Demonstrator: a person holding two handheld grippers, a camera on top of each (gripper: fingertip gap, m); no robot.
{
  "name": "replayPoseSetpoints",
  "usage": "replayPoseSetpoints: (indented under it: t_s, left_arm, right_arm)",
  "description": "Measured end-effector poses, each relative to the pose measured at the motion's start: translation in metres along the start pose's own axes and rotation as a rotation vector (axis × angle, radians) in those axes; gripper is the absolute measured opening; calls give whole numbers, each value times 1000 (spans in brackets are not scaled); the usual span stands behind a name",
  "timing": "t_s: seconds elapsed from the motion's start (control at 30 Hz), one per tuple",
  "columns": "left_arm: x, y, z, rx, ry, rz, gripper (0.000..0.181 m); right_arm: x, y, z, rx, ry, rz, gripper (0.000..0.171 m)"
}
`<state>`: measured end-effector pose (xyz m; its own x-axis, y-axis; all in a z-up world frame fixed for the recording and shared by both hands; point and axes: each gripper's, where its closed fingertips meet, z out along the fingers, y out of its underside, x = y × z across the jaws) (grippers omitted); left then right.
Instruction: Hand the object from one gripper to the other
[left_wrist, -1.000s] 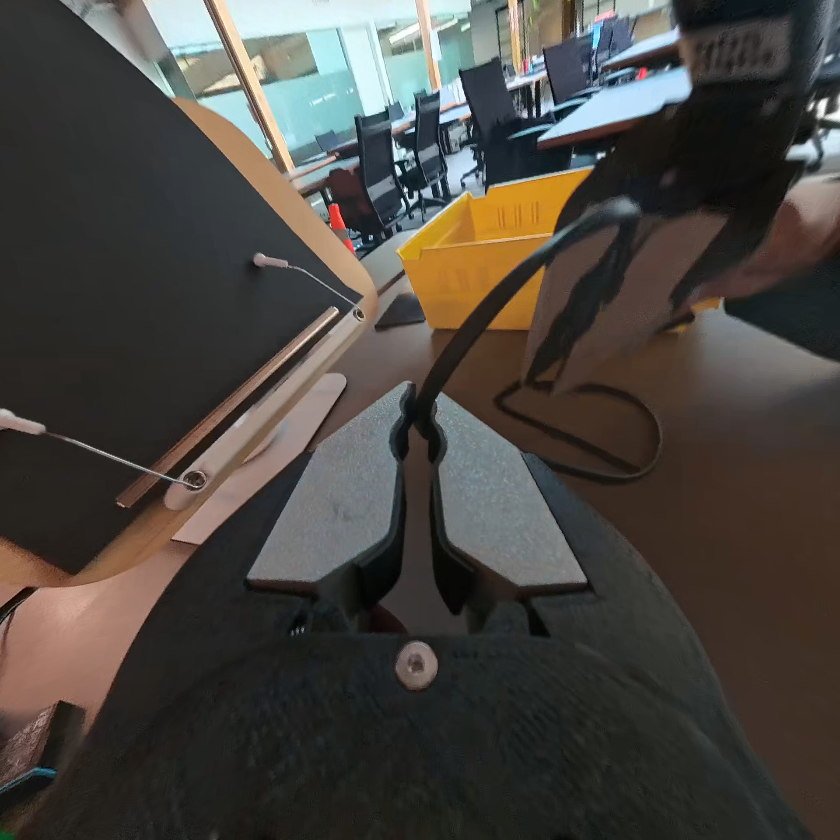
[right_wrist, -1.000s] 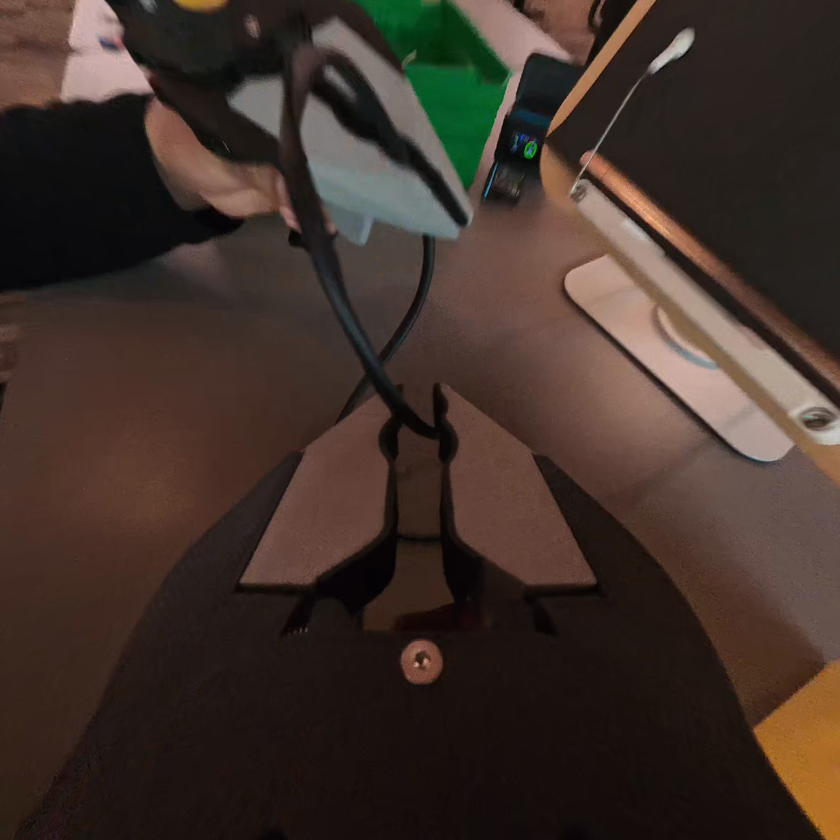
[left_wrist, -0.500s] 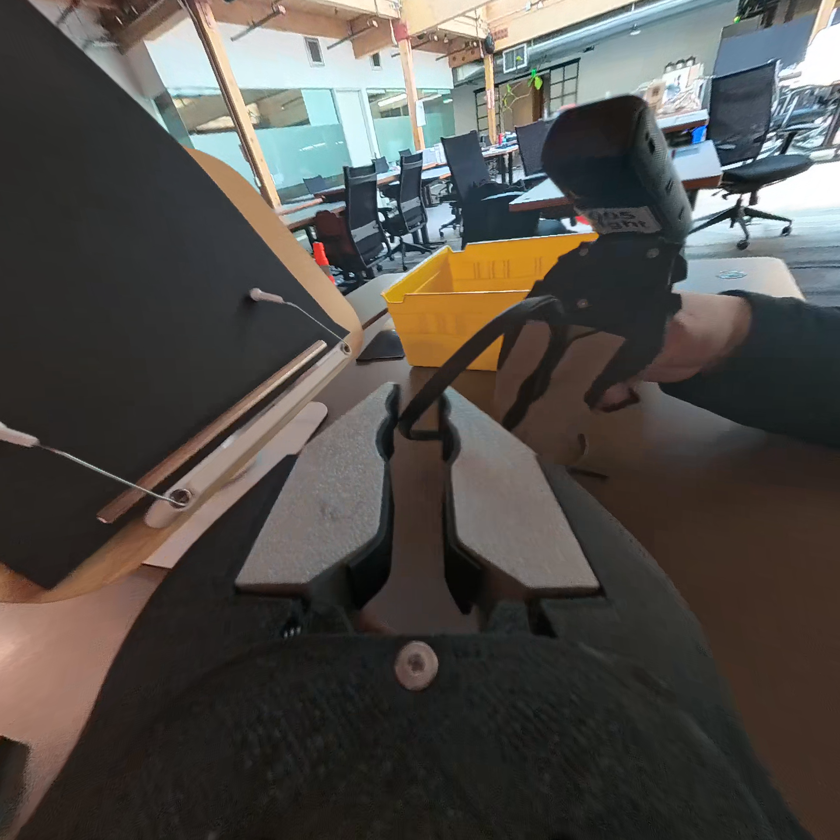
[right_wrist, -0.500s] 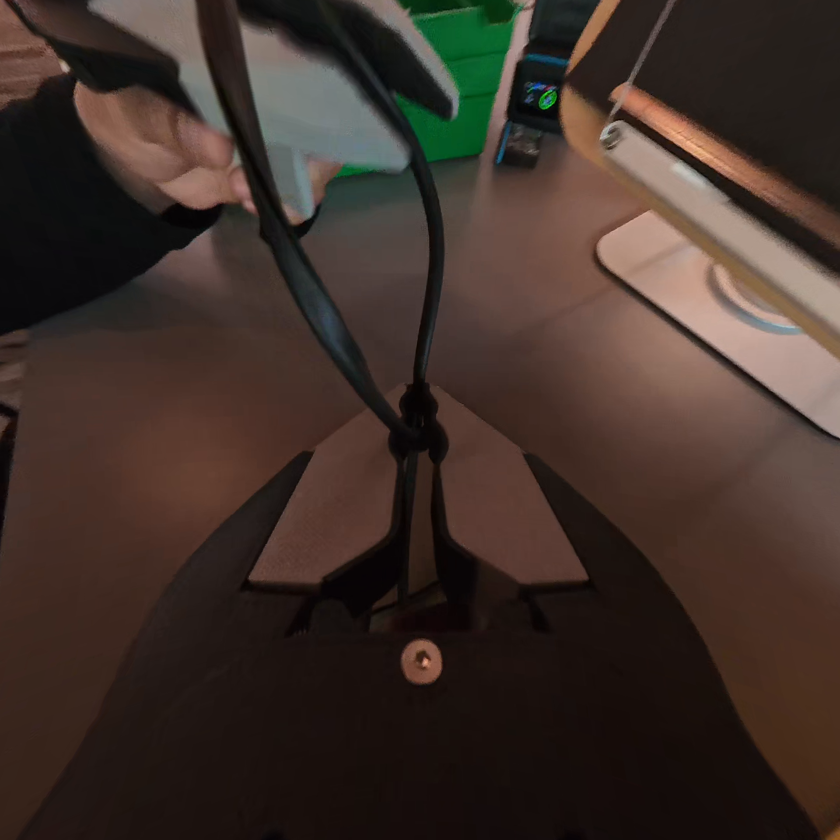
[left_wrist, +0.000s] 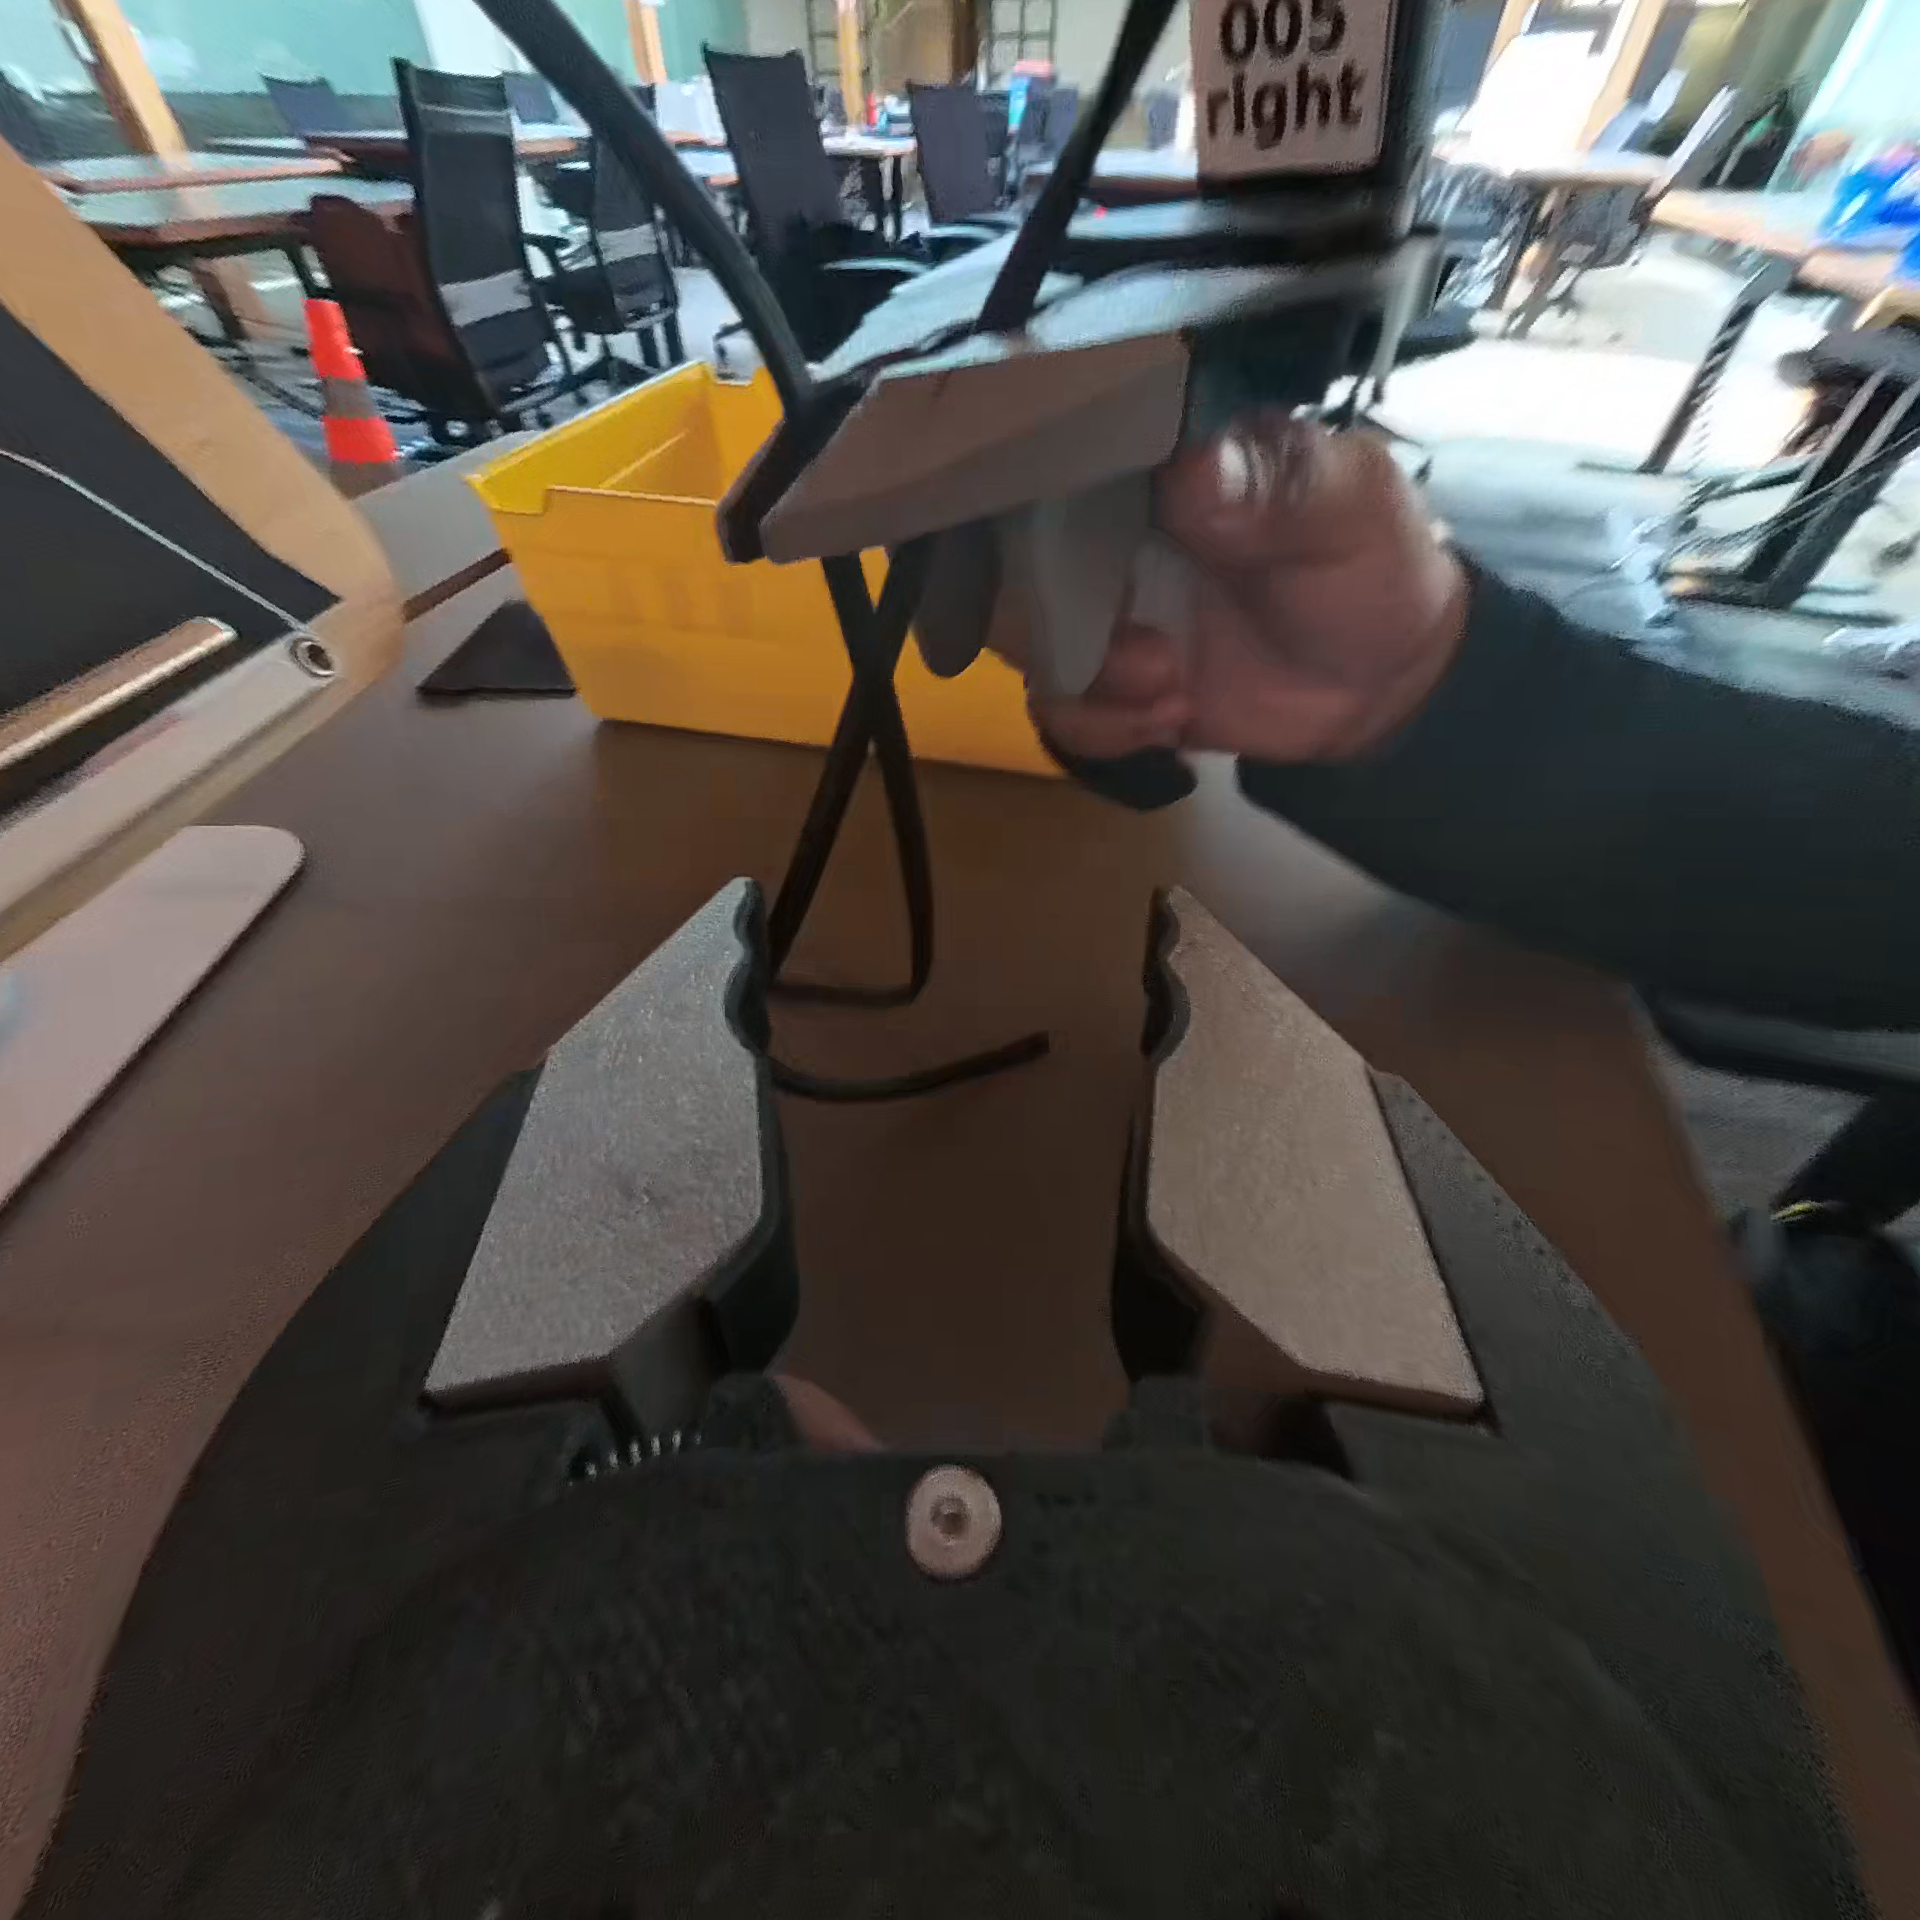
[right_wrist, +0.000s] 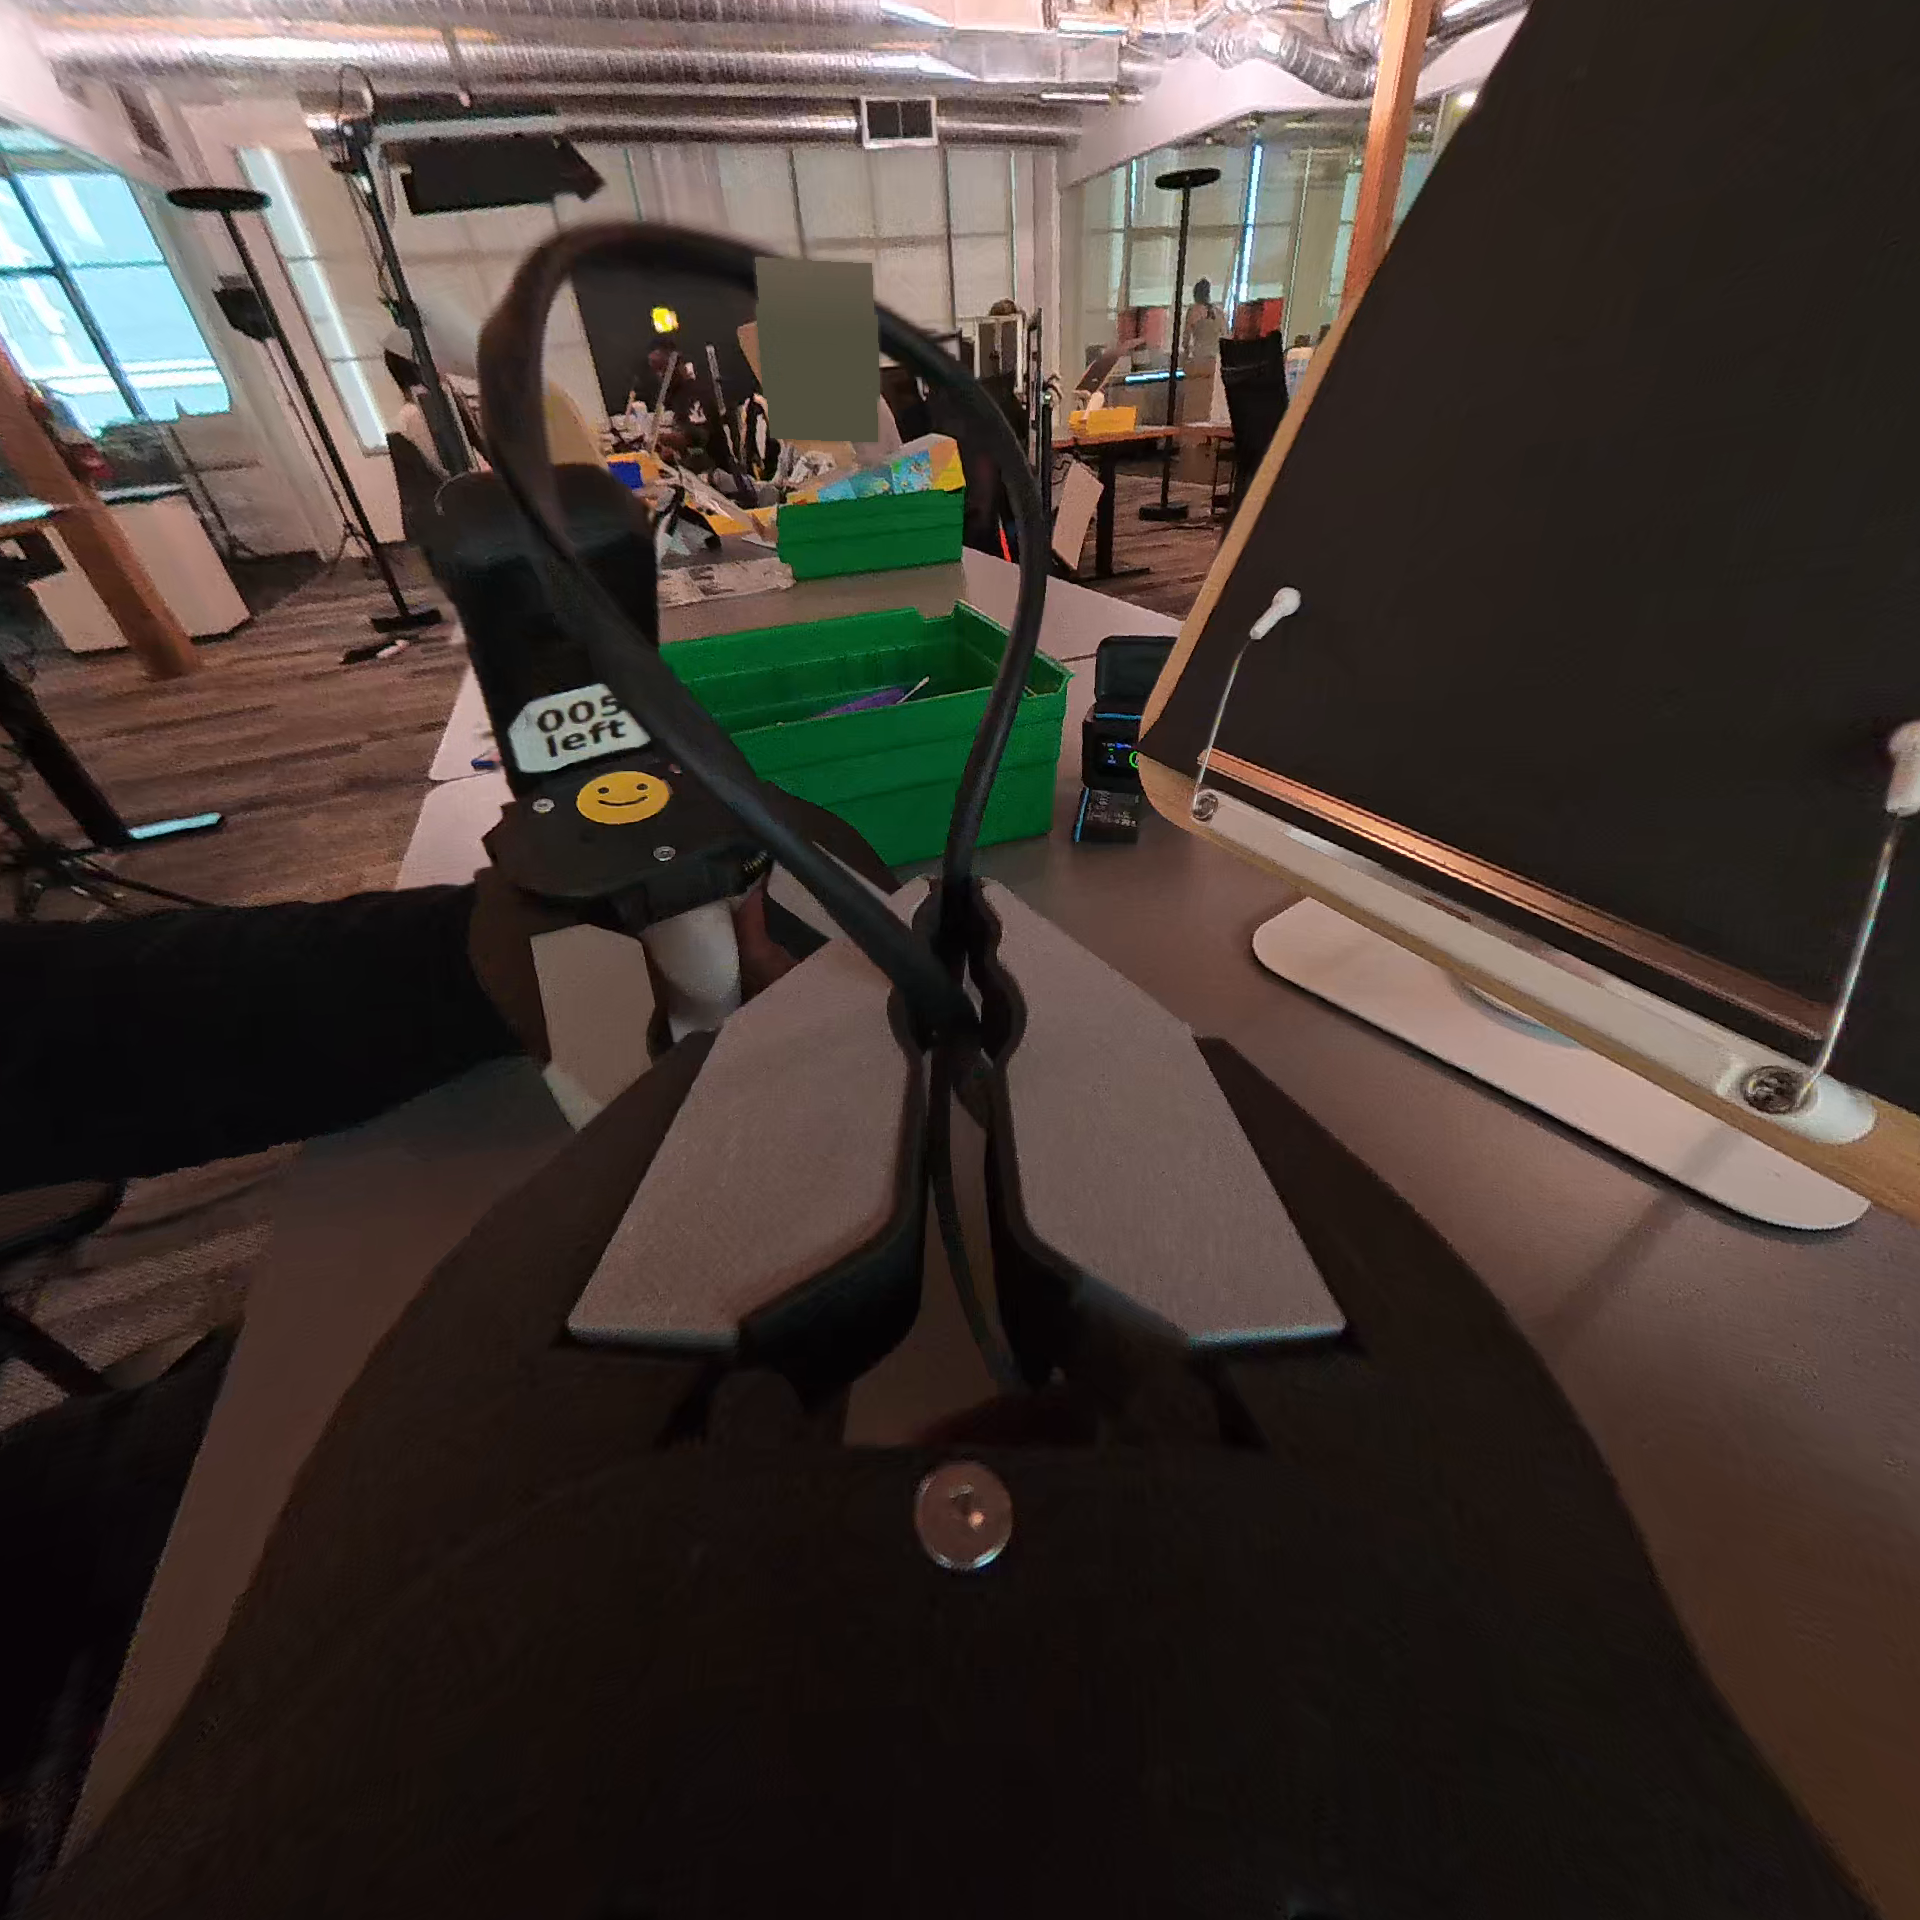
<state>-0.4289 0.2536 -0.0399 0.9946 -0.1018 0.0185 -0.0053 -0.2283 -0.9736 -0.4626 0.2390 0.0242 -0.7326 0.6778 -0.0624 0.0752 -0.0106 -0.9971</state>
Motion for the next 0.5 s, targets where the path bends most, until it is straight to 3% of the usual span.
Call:
replayPoseSetpoints:
  t_s: [0.1, 0.2, 0.27, 0.3, 0.5]
  left_arm:
    - [-4, -9, 0, 49, -32, -13, 43]
    - [-7, -5, 3, 29, -71, 34, 39]
    - [-8, -3, 4, 20, -89, 72, 11]
    - [-9, -4, 4, 28, -102, 79, 6]
    - [-23, -11, -10, 35, -181, 167, 2]
  right_arm:
    - [-9, -2, 2, 6, -32, -9, 0]
    - [-17, -7, 2, 29, -63, -11, 1]
    - [-20, -11, 0, 47, -75, -12, 0]
    - [-21, -13, -1, 57, -87, -6, 0]
    - [-13, -16, -8, 78, -91, 63, 4]
